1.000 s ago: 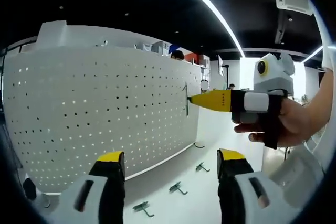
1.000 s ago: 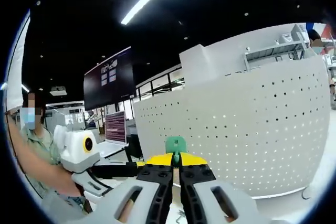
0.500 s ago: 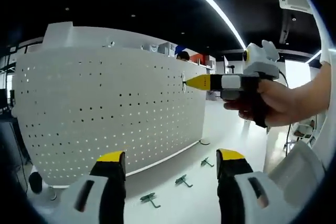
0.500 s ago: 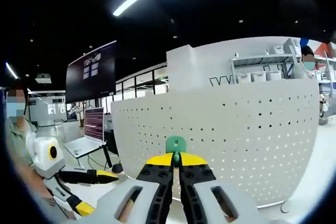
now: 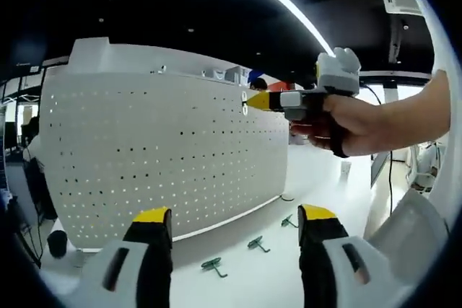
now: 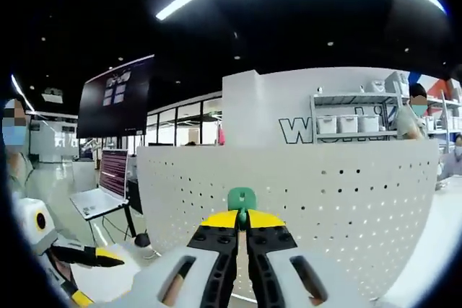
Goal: Insert the hook assembly into the mounting plate slot until the hook locks in place.
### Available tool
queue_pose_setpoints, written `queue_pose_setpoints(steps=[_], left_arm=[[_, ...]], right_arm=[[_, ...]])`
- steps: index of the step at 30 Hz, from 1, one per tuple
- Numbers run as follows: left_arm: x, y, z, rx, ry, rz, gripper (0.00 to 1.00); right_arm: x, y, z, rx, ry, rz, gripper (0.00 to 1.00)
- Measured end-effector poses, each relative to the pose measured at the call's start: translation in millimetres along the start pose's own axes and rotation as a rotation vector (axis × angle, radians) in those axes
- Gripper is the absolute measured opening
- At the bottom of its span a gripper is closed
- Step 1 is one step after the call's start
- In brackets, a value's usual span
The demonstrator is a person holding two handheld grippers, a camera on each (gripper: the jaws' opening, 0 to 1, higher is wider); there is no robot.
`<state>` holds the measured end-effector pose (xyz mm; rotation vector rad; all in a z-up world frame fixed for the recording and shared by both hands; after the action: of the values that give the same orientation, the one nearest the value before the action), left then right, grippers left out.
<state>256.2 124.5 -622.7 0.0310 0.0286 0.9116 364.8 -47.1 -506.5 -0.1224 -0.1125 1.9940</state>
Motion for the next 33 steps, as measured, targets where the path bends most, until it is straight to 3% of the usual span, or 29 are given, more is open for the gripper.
queue_pose_setpoints(steps=[5,15,24,33], left_arm=[[-1.9,8,2.4,-0.046,-0.005,0.008,0.77],[-4.4,15,7.0,-0.073,-0.029,0.028,0.77],[0.0,16,4.4,-0.065,-0.020,0.048,0.77],[-1.4,15,0.9,-0.055,0.003,0.028,0.76]], right_arm=[[-2,-12,3.8,-0.012,-0.009,-0.030,0.00],[-8,-36,6.7,-0.031,-0.031,-0.101,0.00],[-5,-59,7.2,-0.043,-0.026,-0.120,0.01],[-5,-74,0.1,-0.040,-0.012,-0.135,0.01]])
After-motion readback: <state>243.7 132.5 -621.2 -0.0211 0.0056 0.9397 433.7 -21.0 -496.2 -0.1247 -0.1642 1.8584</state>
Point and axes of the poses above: the point that each gripper's makers call its tool centre point, and the gripper's own axes: y roughly backward along the fingers, x roughly to its left, z roughly out of its top, the point moved 5 cm from there along y, roughly backward along the fingers, and after that the axes turned 3 degrees about -x, right-handed, at the moved point
